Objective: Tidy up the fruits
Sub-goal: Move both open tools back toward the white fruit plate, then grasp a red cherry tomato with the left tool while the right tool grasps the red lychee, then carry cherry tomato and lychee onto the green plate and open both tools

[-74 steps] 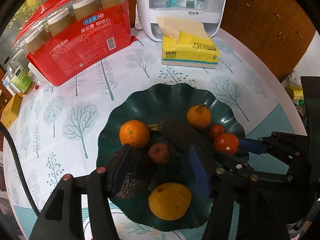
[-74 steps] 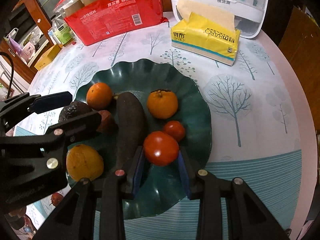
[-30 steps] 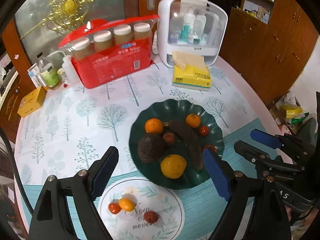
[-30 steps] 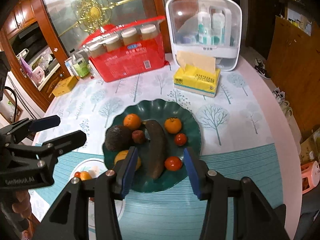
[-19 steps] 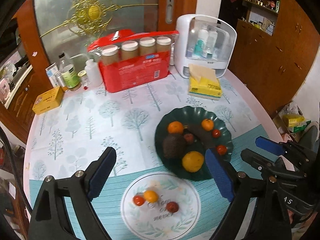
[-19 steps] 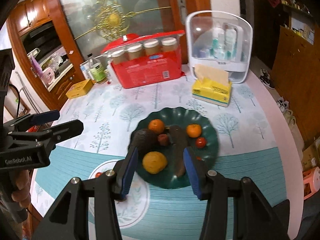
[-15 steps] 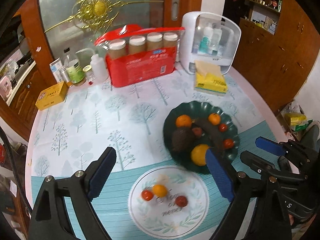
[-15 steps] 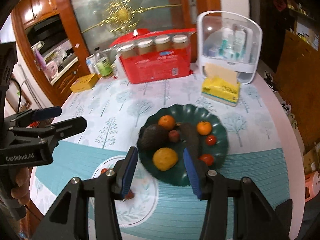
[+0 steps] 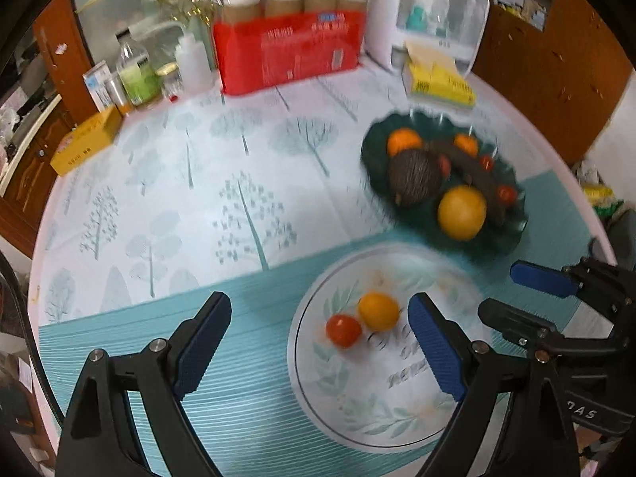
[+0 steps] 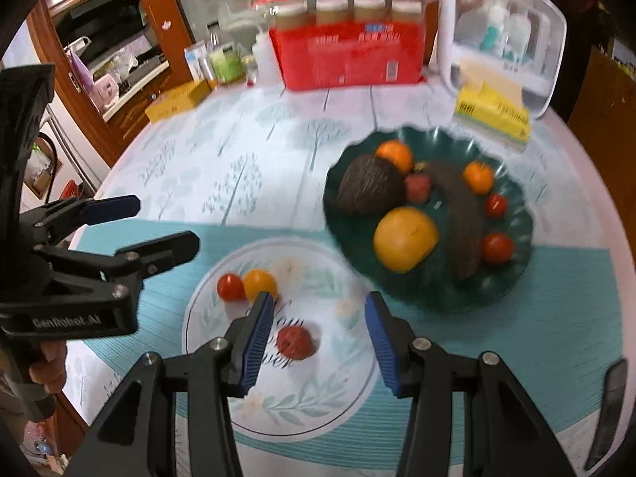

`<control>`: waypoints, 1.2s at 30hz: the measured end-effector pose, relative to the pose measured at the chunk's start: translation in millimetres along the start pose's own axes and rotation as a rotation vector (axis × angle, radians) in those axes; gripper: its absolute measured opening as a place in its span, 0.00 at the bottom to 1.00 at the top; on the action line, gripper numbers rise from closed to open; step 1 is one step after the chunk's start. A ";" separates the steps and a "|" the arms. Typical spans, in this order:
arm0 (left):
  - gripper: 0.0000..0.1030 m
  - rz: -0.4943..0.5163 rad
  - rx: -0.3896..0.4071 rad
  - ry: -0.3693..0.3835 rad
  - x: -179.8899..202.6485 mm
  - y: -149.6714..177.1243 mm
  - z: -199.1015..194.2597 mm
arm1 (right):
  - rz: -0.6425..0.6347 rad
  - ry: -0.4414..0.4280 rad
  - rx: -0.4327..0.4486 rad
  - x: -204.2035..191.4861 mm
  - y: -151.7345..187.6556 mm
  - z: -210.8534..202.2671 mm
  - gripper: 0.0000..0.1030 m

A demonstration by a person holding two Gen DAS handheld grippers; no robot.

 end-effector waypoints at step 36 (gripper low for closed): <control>0.27 0.125 -0.066 0.009 23.0 22.0 75.6 | -0.051 0.031 -0.088 -22.8 26.6 72.8 0.29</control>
Point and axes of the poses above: each gripper's, at about its wrist camera, not at the fingertips, and z roughly the way its jaws point, x to its right, y to its underside, the point moved 1 cm from there along z, roughly the way its jaws point, and after that the axes turned 14 degrees about -x, right-handed, at the moved point
